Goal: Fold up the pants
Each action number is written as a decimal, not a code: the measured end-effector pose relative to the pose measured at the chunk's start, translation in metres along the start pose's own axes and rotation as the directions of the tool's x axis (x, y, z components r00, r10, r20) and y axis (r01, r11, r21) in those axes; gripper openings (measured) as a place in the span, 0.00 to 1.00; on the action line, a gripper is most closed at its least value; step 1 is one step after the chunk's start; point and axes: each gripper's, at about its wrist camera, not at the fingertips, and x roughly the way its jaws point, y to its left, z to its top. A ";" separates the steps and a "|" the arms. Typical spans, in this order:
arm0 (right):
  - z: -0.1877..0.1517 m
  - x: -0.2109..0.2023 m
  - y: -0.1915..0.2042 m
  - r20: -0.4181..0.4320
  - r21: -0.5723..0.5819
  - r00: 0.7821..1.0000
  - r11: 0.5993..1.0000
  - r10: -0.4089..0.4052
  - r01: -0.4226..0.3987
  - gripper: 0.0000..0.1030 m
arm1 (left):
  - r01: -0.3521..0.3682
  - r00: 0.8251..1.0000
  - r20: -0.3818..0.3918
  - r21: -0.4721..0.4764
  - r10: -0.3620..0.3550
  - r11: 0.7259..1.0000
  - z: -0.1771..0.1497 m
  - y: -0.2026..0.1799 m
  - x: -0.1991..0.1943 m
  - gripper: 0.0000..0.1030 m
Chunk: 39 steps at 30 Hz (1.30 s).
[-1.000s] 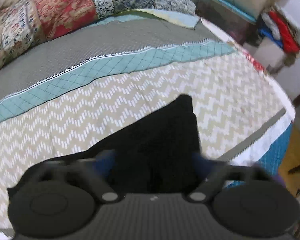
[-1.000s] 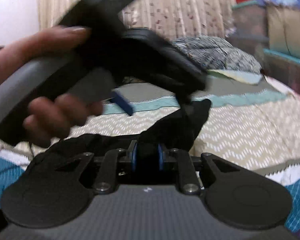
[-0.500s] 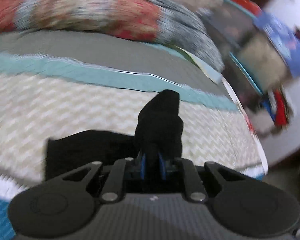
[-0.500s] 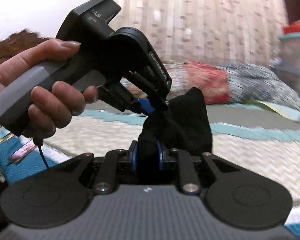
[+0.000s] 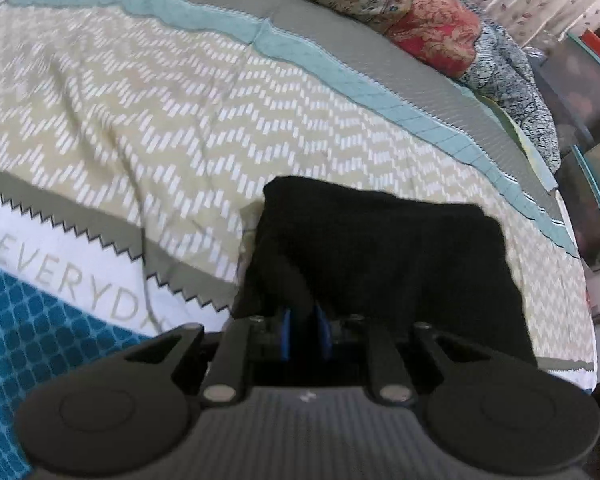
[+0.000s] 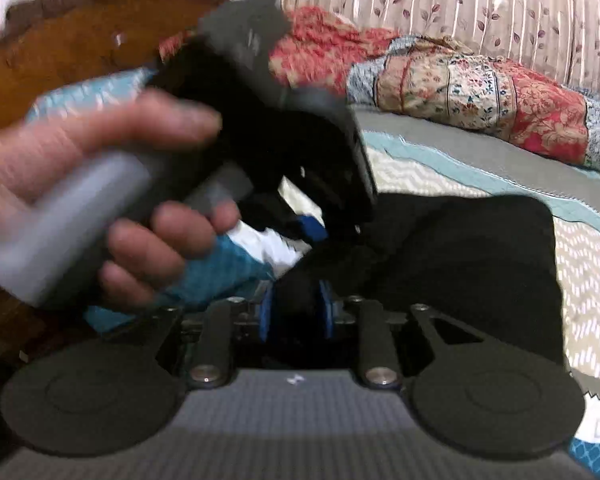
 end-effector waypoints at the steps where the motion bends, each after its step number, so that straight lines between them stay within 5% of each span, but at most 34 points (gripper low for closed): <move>1: 0.001 -0.018 -0.005 0.041 0.031 0.999 0.999 0.020 -0.021 0.35 | -0.005 1.000 0.006 0.011 0.005 1.000 0.001 -0.001 -0.003 0.18; 5: 0.000 -0.078 -0.038 0.161 0.149 0.981 0.986 -0.105 0.082 0.35 | -0.017 0.999 0.030 0.030 0.016 0.999 -0.003 -0.002 -0.017 0.23; 9: -0.017 -0.092 -0.085 0.099 0.319 0.973 0.933 -0.209 0.168 0.35 | 0.012 0.999 0.046 0.011 -0.013 1.000 -0.011 -0.006 -0.032 0.50; 14: -0.032 -0.091 -0.102 0.055 0.465 0.989 0.880 -0.137 0.096 0.34 | 0.038 0.998 0.044 0.060 -0.040 0.997 -0.032 -0.014 -0.049 0.83; 15: -0.035 -0.091 -0.095 0.047 0.458 0.993 0.886 -0.110 0.076 0.34 | 0.044 0.998 0.046 0.072 -0.047 0.996 -0.036 -0.017 -0.052 0.82; 17: -0.038 -0.081 -0.081 -0.012 0.438 0.997 0.896 -0.072 0.070 0.28 | 0.007 0.999 0.046 0.129 -0.013 0.992 -0.045 -0.025 -0.051 0.51; 18: -0.041 -0.070 -0.079 -0.069 0.437 0.996 0.896 -0.058 0.082 0.22 | -0.046 0.998 0.039 0.180 0.039 0.983 -0.049 -0.028 -0.046 0.22; 19: -0.048 -0.058 -0.078 -0.129 0.466 0.991 0.880 -0.031 0.089 0.21 | -0.098 0.995 0.040 0.211 0.092 0.972 -0.053 -0.028 -0.039 0.19; 22: -0.070 -0.038 -0.084 -0.175 0.564 0.984 0.821 0.016 0.087 0.21 | -0.112 0.994 0.005 0.170 0.113 0.979 -0.056 -0.006 -0.022 0.25; 28: -0.057 -0.070 -0.065 -0.151 0.468 0.988 0.878 -0.038 0.105 0.27 | -0.155 0.987 0.072 0.213 0.142 0.965 -0.058 -0.009 -0.047 0.45; 35: -0.041 -0.090 -0.068 -0.038 0.405 0.988 0.902 -0.147 0.149 0.27 | -0.232 0.969 0.156 0.300 0.193 0.925 -0.062 -0.032 -0.073 0.45; 39: -0.032 -0.082 -0.072 -0.002 0.401 0.991 0.907 -0.136 0.125 0.27 | -0.266 0.959 0.180 0.319 0.218 0.909 -0.061 -0.038 -0.074 0.45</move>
